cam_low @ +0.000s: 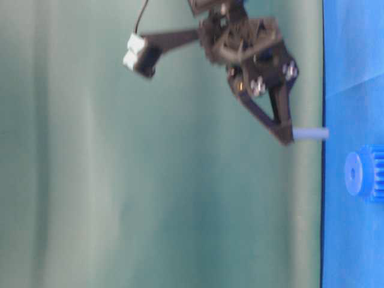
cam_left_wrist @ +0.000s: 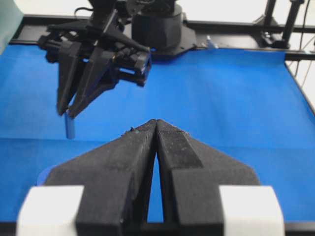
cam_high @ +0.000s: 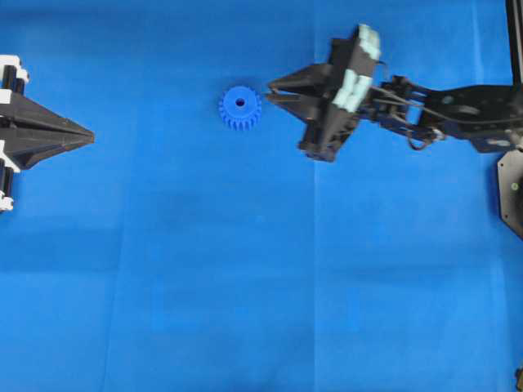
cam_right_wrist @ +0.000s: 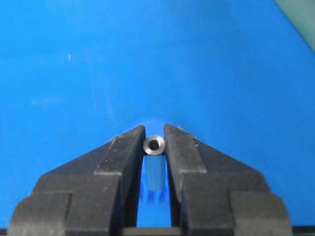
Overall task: Insert the shaft placed at a random location into the center hole of the small gear at another random location.
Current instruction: 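Lift the shaft and carry it left over the blue gear's center hole, then lower the held shaft into the gear's center hole, adjusting alignment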
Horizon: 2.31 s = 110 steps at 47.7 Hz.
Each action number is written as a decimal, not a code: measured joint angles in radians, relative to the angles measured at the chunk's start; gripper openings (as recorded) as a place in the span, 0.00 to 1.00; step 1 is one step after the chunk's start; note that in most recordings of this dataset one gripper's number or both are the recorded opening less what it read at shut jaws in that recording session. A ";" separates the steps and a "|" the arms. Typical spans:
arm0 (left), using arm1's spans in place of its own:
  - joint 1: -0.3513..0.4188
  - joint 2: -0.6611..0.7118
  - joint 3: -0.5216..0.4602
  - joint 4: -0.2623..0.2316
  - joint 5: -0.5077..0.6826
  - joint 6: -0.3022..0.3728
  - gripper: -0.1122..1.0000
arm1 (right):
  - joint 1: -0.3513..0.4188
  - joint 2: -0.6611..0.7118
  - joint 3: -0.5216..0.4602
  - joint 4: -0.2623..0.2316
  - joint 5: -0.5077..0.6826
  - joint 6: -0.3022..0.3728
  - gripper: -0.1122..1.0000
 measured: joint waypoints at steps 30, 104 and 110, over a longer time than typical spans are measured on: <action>0.000 0.000 0.002 0.002 0.002 -0.002 0.10 | -0.017 0.091 -0.150 0.000 0.067 -0.046 0.13; 0.000 0.000 0.002 0.000 0.002 0.000 0.10 | -0.014 0.132 -0.161 0.011 0.020 -0.046 0.13; 0.000 0.000 0.000 0.002 0.002 0.000 0.10 | -0.008 0.138 -0.150 0.012 -0.015 -0.038 0.13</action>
